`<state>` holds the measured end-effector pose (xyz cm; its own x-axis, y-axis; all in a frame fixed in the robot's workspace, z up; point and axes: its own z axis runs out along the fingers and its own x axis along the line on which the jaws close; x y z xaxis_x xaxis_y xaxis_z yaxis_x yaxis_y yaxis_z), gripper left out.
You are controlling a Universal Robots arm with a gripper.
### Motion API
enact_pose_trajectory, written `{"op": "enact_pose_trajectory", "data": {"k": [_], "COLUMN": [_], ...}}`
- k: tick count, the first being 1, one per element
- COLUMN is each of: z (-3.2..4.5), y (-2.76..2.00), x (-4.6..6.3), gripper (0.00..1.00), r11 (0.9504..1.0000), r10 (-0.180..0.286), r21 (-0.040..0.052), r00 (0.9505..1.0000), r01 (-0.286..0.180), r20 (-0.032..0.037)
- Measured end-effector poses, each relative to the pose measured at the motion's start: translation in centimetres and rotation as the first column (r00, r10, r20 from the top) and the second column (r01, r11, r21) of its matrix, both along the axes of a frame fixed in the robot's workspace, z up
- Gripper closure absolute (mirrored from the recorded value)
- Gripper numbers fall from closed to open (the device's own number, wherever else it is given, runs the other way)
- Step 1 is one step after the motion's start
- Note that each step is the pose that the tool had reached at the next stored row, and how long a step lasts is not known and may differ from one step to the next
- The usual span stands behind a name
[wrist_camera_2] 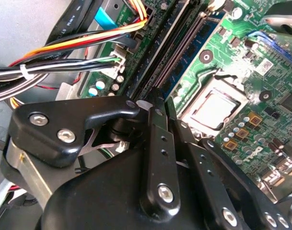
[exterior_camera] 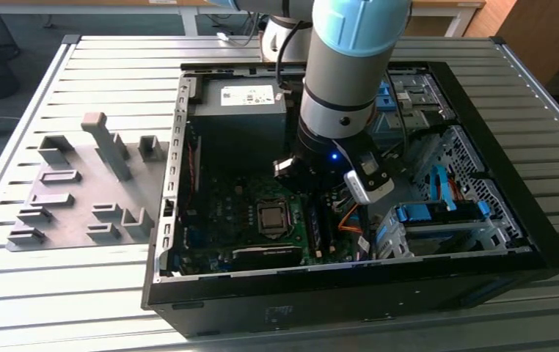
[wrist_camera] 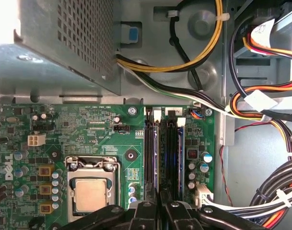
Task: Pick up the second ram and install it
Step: 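Insert the second ram into the second slot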
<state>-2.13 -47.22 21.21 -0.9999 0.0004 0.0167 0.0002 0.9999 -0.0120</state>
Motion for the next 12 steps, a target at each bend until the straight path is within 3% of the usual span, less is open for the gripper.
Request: {"op": "enact_pose_trajectory", "data": {"k": [12], "z": [0.01], "y": [0.01], "x": [0.0], "gripper": [0.86], "r11": [1.0], "r10": [0.0], "r21": [0.007], "r00": [1.0], "r01": [0.0], "r20": [0.0001]}}
